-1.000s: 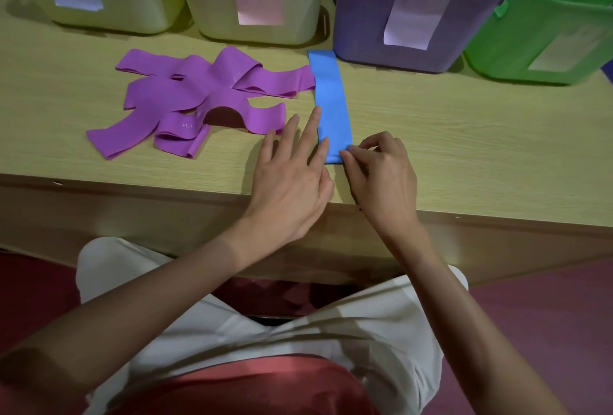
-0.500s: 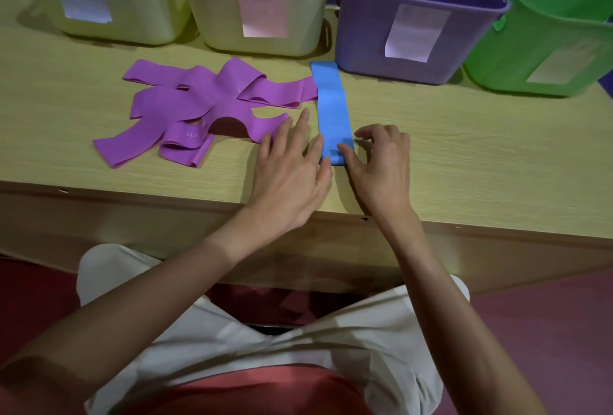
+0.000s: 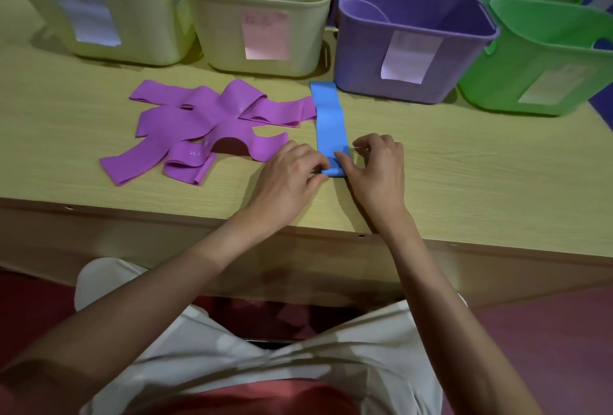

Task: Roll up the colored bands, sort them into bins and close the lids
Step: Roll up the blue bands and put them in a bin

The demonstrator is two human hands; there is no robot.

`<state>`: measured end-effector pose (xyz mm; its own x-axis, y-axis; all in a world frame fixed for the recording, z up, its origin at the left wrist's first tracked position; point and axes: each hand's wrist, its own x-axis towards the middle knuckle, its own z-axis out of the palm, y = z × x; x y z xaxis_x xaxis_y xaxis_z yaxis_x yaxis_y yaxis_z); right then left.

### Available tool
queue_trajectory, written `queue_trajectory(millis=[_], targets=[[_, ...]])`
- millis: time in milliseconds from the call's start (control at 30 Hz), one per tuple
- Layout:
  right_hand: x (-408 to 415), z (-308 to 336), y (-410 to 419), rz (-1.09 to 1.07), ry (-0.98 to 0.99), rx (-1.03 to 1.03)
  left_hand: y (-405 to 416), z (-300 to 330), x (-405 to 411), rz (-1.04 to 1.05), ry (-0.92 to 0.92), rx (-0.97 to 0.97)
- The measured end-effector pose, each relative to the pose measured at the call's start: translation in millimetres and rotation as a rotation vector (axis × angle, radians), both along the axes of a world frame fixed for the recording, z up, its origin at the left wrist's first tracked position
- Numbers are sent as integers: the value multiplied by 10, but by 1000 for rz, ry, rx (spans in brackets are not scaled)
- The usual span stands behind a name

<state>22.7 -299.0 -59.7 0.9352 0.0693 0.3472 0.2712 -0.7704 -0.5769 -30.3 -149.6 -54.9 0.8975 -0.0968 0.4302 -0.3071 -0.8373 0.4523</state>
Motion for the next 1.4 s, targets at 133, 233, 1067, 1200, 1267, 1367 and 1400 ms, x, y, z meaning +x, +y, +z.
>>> queue_trajectory(millis=[133,233,1067,1200,1267,1367,1400], targets=[[-50,41,-67,114,-53,39,15,7,44,-17,9,-5],[-141,78,-162,261,-1,99,57,20,89,-17,29,-23],[31,623,-184,411,-66,281,34,547,202,-34,-164,-240],[73,872,-109,402,-100,496,68,775,304,-24,-212,-309],[120,1028,-66,416,-124,554,102,894,356,-17,-246,-340],[220,1259,37,406,-157,600,161,1101,444,7,-287,-371],[256,1337,84,408,-170,603,180,1177,477,17,-307,-385]])
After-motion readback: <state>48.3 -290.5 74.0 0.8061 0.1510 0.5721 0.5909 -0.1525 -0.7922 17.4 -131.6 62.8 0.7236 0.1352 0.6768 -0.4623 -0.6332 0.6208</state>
